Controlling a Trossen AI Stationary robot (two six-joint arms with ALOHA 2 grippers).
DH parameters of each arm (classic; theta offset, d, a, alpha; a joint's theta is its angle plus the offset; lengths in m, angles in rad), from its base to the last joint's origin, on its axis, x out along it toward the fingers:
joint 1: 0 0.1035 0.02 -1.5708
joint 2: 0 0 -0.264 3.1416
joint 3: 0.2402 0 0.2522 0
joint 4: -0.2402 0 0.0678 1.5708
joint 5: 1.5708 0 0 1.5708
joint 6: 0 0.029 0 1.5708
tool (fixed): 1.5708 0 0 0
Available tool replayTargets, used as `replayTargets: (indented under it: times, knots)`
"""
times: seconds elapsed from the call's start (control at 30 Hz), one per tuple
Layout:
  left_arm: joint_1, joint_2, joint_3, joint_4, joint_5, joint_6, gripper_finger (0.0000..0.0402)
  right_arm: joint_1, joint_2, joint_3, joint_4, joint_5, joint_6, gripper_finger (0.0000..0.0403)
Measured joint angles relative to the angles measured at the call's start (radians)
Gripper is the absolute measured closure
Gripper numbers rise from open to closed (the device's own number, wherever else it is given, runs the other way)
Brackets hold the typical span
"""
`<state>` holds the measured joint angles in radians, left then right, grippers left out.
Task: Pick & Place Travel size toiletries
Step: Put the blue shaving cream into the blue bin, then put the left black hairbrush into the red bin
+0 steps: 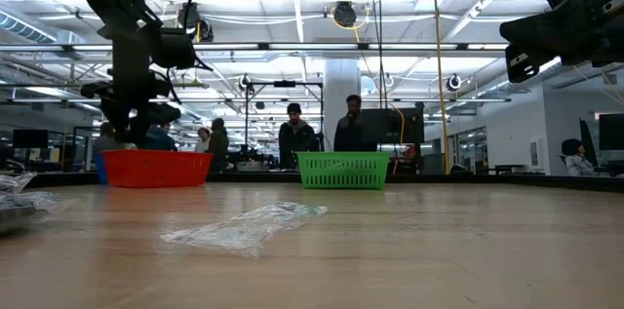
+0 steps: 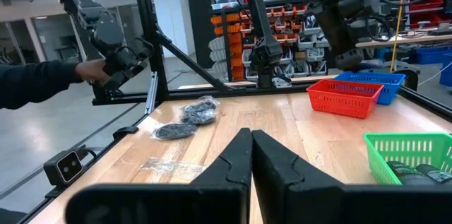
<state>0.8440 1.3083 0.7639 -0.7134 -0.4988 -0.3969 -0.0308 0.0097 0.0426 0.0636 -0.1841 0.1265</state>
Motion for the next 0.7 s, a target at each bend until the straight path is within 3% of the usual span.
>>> replayTargets:
  times: [0.47,0.7]
  knots:
    - [0.000,0.001,0.000,0.045,0.002,0.022,0.0220,0.000,0.000,0.000,0.000,0.000,0.000,0.0403]
    - [-0.012,-0.037,0.000,0.042,0.150,0.071,0.0220,0.000,0.000,0.000,0.000,0.000,0.000,0.0403]
